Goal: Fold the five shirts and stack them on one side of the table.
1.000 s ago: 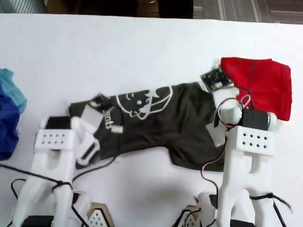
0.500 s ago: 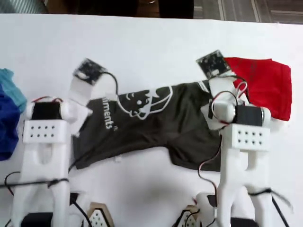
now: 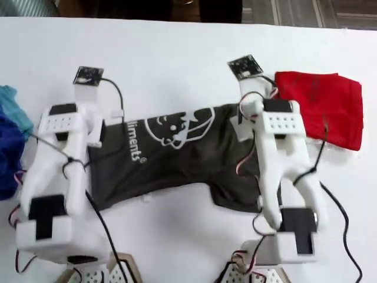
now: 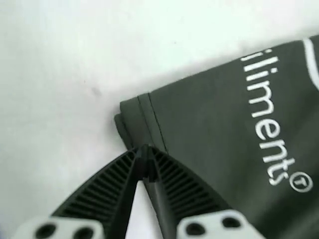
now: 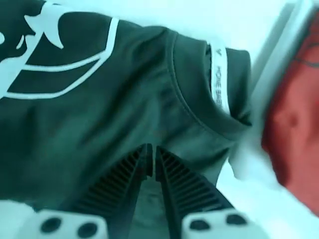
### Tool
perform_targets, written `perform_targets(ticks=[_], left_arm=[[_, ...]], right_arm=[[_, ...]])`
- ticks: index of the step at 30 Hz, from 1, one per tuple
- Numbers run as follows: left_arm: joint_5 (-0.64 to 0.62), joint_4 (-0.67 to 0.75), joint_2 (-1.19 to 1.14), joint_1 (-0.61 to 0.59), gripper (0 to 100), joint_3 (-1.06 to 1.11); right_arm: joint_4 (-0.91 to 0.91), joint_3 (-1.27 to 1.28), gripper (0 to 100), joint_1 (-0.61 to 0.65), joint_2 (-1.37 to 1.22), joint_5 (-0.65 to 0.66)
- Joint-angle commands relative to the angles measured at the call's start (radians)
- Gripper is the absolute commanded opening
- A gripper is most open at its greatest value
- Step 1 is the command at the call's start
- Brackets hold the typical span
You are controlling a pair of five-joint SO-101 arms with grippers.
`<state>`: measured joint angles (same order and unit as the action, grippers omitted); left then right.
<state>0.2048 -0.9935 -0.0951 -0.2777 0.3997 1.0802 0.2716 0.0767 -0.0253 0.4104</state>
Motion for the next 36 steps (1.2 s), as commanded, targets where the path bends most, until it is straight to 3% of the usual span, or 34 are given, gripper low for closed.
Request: perform_targets(ticks=[1,7,12,20,25,30,36], left_arm=[[-0.012,0.015,-0.089,-0.015,3,-0.081],[-0.018,-0.008,-0.282,-0.074,3,-0.266],[-0.018,-0.126,-0.459,-0.11,3,-0.539],[-0.014,-0.439,-0.787,-0.117,3,-1.145],[-0.012,-0.638,-0.941,-0.098,3,-1.517],[0.037,-0.789,-1.011,-0.072,3,-1.844],[0.051,-0.796,-0.947,-0.058,3,-1.836]], right_arm=[[-0.015,-0.107,1.9,0.001,-0.073,-0.008],[-0.01,-0.183,1.9,-0.001,-0.18,-0.008],[-0.01,-0.189,1.9,-0.001,-0.194,-0.008],[-0.016,-0.242,1.9,-0.001,-0.2,-0.015],[-0.012,-0.344,1.9,-0.001,-0.205,-0.15],[0.002,-0.423,1.9,0.007,-0.283,-0.163],[0.073,-0.575,1.9,-0.001,-0.466,-0.163]])
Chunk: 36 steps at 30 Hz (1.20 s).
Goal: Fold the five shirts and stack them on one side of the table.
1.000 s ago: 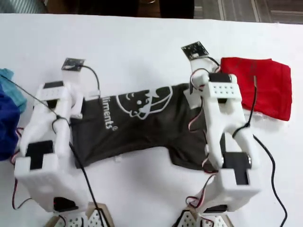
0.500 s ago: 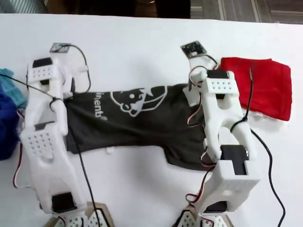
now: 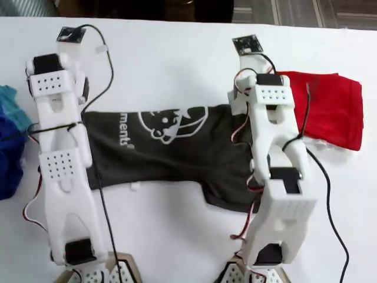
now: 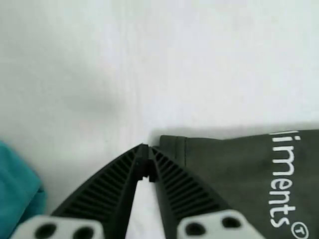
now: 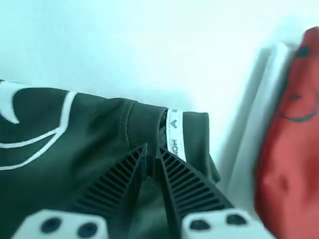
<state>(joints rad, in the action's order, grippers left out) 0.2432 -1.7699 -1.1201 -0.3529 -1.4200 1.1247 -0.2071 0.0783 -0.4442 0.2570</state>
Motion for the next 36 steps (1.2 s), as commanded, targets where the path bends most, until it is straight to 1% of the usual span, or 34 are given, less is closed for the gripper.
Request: perform_targets(ticks=[1,4,9,12,15,18,22,25,27,31,36], left_arm=[[0.012,-0.02,0.098,0.02,3,0.007],[0.012,-0.02,0.172,0.021,3,0.125],[0.014,-0.018,0.347,0.018,3,0.417],[0.015,-0.015,0.474,0.023,3,0.588],[0.021,0.011,0.615,0.044,3,0.774],[0.021,0.107,0.766,0.069,3,1.013],[0.023,0.295,0.961,0.11,3,1.422],[0.031,0.456,1.097,0.115,3,1.702],[0.064,0.543,1.174,0.11,3,1.854],[0.095,0.654,1.286,0.091,3,2.064],[0.1,0.735,1.346,0.028,3,2.178]], right_arm=[[0.033,-0.127,1.9,-0.002,-0.077,-0.009],[0.047,-0.21,1.9,-0.013,-0.17,-0.009],[0.11,-0.35,1.9,-0.067,-0.295,-0.015],[0.189,-0.442,1.9,-0.09,-0.326,-0.011],[0.297,-0.563,1.9,-0.085,-0.309,-0.011],[0.403,-0.695,2.0,-0.067,-0.272,-0.009],[0.542,-0.829,2.0,-0.036,-0.223,-0.009],[0.625,-0.87,2.0,-0.007,-0.194,-0.002],[0.642,-0.868,2.0,0.021,-0.173,0.051],[0.642,-0.827,2.0,0.045,-0.11,0.074],[0.642,-0.631,2.0,0.076,0.042,0.077]])
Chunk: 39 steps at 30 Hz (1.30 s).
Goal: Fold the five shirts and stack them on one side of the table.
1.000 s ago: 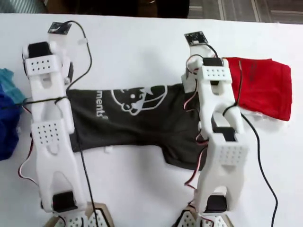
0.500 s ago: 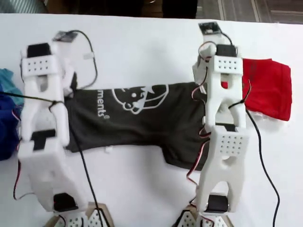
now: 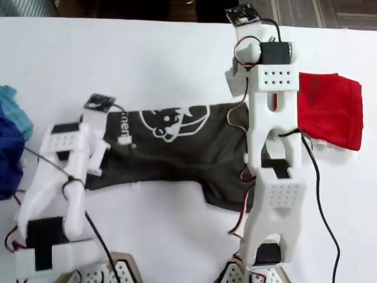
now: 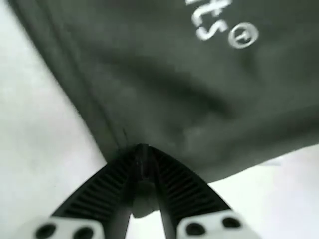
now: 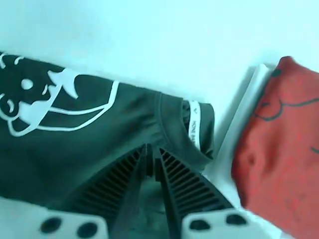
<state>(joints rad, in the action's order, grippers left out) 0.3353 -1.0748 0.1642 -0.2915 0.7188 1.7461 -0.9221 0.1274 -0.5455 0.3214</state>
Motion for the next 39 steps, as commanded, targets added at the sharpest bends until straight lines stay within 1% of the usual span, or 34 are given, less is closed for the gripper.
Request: perform_targets(ticks=[1,6,8,11,13,19,22,25,30,33,35,39], left_arm=[[0.009,0.041,0.063,-0.038,3,0.053],[0.031,0.058,0.069,-0.041,3,0.116],[0.034,0.092,0.069,-0.041,3,0.147],[0.032,0.186,0.068,-0.041,3,0.206],[0.028,0.204,0.072,-0.041,3,0.216],[0.026,0.206,0.064,-0.041,3,0.209],[0.026,0.206,0.063,-0.04,3,0.209],[0.026,0.204,0.063,-0.038,3,0.209],[0.028,0.206,0.063,-0.037,3,0.209],[0.029,0.206,0.063,-0.035,3,0.209],[0.031,0.206,0.063,-0.035,3,0.209],[0.032,0.204,0.063,-0.035,3,0.209]], right_arm=[[0.021,0.141,2.0,0.036,0.186,0.015],[0.01,0.434,2.0,0.101,0.429,0.017],[-0.008,0.549,2.0,0.116,0.507,0.017],[-0.054,0.729,2.0,0.119,0.59,0.018],[-0.09,0.858,2.0,0.114,0.625,0.023],[-0.254,1.252,2.0,0.122,0.722,0.199],[-0.328,1.395,2.0,0.127,0.762,0.272],[-0.36,1.484,2.1,0.165,0.774,0.295],[-0.361,1.568,2.1,0.288,0.773,0.299],[-0.392,1.606,2.1,0.361,0.773,0.296],[-0.432,1.617,2.1,0.381,0.773,0.293],[-0.526,1.623,2.1,0.378,0.771,0.293]])
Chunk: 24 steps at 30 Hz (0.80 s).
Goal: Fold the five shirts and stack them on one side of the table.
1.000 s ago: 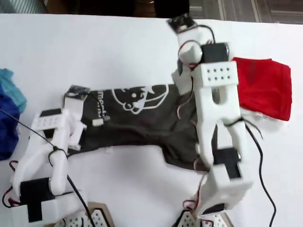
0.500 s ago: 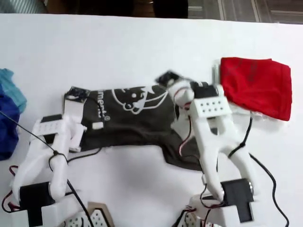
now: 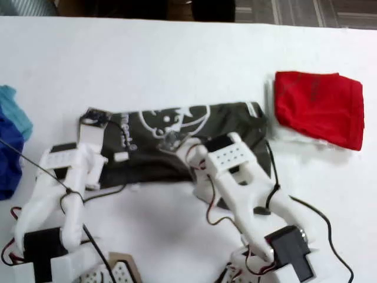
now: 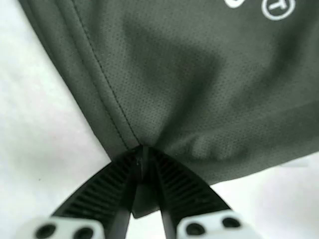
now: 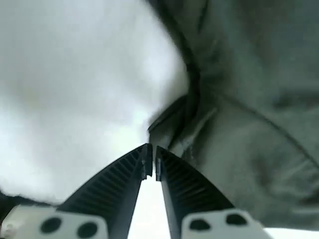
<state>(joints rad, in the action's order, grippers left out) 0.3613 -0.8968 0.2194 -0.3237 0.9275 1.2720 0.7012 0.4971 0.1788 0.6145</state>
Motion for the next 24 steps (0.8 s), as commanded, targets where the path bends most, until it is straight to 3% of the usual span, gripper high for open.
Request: perform_targets(ticks=[1,19,24], left_arm=[[0.006,0.026,0.008,-0.003,3,0.001],[0.006,0.026,0.006,-0.003,3,0.001],[0.006,0.026,0.006,-0.003,3,0.001]], right_arm=[[-0.07,0.0,2.1,0.005,0.047,0.0],[-0.14,-0.008,2.2,-0.028,-0.185,-0.002],[-0.131,-0.008,13.5,-0.027,-0.183,-0.075]])
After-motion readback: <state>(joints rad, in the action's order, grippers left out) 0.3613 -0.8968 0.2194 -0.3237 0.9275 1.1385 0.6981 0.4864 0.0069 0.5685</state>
